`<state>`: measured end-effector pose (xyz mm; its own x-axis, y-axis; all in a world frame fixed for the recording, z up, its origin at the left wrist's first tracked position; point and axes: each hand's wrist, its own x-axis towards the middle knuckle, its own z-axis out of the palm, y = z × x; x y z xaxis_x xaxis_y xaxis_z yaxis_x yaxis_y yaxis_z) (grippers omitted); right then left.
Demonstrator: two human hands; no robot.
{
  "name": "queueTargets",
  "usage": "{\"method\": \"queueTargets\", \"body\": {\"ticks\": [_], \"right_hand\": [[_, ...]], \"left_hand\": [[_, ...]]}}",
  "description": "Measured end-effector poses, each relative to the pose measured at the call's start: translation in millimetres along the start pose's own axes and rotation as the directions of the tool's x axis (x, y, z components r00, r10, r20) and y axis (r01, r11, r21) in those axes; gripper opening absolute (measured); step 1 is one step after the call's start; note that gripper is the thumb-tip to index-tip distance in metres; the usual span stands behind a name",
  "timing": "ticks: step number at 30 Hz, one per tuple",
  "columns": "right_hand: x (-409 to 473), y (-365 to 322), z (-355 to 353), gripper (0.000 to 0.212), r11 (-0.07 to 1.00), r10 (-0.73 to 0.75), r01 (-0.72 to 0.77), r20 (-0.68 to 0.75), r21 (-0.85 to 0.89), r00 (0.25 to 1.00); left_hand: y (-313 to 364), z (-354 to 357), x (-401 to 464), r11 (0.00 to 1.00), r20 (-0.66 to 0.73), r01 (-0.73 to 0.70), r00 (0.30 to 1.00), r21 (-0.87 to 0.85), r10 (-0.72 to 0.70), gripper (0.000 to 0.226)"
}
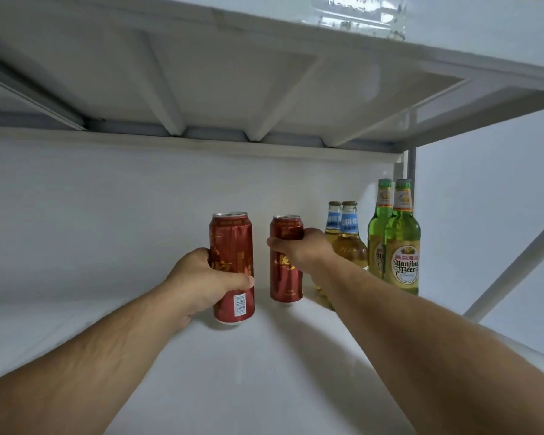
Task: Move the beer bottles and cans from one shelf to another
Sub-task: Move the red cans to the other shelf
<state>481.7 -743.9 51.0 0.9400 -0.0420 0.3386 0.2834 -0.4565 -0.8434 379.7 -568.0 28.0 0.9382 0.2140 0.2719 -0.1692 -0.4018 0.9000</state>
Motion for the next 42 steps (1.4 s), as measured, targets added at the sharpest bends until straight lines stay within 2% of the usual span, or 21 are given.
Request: {"method": "queueTargets", "body": {"ticks": [11,17,24,32,42], "right_hand": [[28.9,11.9,15.3,0.048,0.997,0.066,-0.068,0.028,0.047,0.997],[34.1,14.7,16.1,0.045,0.999,0.036,-0.039,0.07,0.03,0.997],[12.9,8.5,8.5,0.056,0.999,0.044,-0.042,0.105,-0.021,0.994],[-40.0,-8.3,-30.9,0.059,0.984,-0.054,0.072,0.116,-0.161,0.992],[-68.1,17.4,-50.8,0.057,0.94,-0.138,0.188,0.187,-0.285,0.973]], "left_hand": [[-7.1,-1.8,8.1,1.0,-0.028,-0.001,1.0,-0.005,0.001,0.045],[-9.0,-2.1,8.7,1.0,-0.028,-0.004,1.0,-0.011,0.004,0.044],[-10.9,-1.8,7.3,1.0,-0.031,0.005,1.0,0.005,-0.005,0.044],[-7.8,2.2,3.5,0.999,-0.033,0.034,0.999,0.005,-0.033,0.05],[32.1,37.9,5.6,0.998,0.028,-0.006,1.0,0.058,0.005,0.035]]}}
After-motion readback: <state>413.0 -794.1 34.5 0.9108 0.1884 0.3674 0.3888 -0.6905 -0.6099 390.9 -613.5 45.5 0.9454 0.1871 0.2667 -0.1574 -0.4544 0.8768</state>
